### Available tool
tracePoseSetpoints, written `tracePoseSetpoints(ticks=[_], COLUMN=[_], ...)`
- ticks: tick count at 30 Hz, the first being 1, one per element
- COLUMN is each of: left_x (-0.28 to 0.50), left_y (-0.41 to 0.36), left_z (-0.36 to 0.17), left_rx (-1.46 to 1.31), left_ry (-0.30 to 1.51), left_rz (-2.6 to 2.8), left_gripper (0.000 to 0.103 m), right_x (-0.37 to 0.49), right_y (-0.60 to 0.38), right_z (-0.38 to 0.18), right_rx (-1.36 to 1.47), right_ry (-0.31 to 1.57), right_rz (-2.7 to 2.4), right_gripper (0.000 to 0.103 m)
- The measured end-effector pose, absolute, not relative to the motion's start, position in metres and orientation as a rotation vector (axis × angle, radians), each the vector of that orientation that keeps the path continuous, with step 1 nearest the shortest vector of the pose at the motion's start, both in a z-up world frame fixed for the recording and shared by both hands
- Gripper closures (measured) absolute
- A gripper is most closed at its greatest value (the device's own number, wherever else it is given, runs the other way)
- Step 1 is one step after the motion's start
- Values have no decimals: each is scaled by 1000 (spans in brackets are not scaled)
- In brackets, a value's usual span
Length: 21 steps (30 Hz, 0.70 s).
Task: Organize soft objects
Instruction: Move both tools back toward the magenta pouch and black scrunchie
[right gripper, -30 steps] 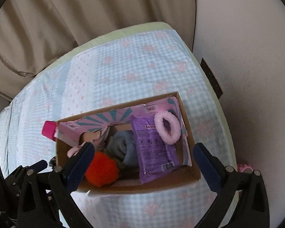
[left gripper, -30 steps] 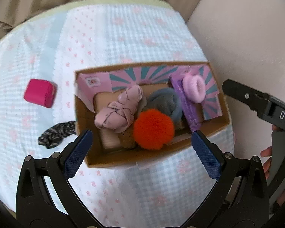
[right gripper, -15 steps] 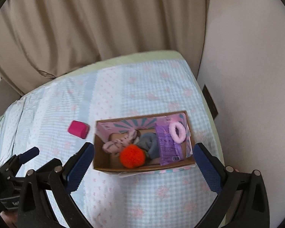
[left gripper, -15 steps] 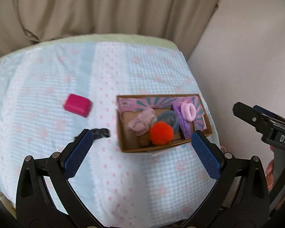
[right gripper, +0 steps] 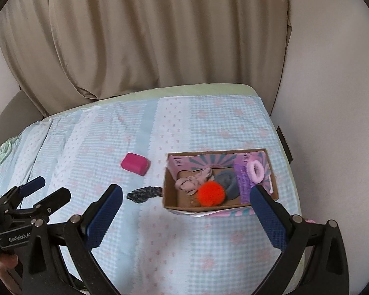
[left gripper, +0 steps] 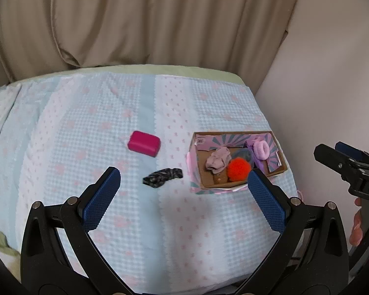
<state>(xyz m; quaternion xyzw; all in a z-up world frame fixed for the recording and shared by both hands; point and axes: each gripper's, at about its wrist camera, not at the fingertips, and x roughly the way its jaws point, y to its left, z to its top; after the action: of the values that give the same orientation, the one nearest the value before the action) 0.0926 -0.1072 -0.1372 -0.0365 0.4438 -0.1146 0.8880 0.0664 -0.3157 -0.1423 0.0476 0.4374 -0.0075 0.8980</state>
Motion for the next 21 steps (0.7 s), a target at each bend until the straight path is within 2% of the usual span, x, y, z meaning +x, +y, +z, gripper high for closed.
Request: tracePoseSetpoints(ticks=[12, 21], left_x=[128, 196], left_y=[-33, -8], left_z=[-118, -156], left_rx=[22, 190], left_ry=[894, 944], left_rz=[-351, -549], left_gripper=[0, 0], right_x=[73, 102], right_y=[-251, -216], right_z=[-157, -205], right_rx=[250, 416], right_ry=[923, 965], right_rz=[-147, -265], right_gripper=[0, 0])
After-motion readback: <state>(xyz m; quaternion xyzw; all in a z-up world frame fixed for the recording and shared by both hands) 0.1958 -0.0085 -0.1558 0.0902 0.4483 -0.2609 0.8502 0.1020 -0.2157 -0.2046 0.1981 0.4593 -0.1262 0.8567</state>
